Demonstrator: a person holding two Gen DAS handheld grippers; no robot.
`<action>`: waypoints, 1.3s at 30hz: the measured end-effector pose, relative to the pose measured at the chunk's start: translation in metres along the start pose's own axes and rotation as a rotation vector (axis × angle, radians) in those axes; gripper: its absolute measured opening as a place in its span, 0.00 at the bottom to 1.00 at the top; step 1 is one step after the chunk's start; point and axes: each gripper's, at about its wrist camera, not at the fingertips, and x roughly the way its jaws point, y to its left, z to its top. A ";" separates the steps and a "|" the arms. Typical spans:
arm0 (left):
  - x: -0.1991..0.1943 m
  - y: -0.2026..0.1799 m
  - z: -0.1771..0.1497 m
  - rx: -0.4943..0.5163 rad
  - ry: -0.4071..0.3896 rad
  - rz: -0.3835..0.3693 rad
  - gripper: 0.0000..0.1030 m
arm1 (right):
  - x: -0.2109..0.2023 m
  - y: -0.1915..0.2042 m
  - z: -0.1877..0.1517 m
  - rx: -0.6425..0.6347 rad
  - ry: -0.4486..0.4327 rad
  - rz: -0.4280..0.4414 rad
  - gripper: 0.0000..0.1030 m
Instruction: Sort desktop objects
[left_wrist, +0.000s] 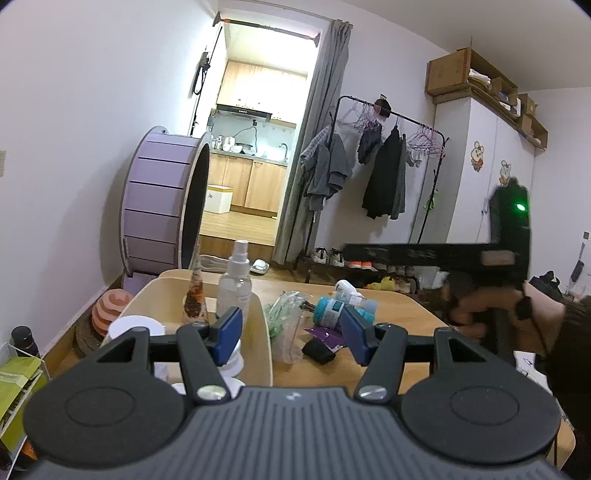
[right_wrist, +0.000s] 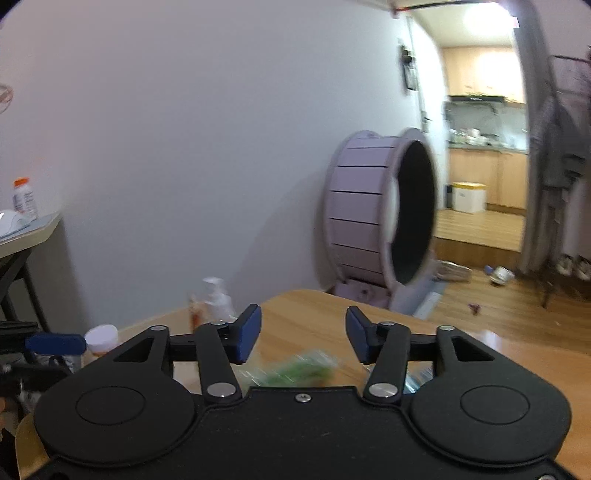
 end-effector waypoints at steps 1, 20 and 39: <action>0.001 -0.002 -0.001 0.004 0.004 -0.004 0.57 | -0.004 -0.004 -0.004 0.005 0.006 -0.020 0.55; 0.010 -0.004 -0.006 0.015 0.026 0.003 0.57 | 0.065 0.034 -0.039 0.104 0.166 0.147 0.28; 0.029 -0.026 -0.018 0.044 0.130 -0.115 0.57 | -0.065 0.012 -0.070 0.198 0.174 0.156 0.01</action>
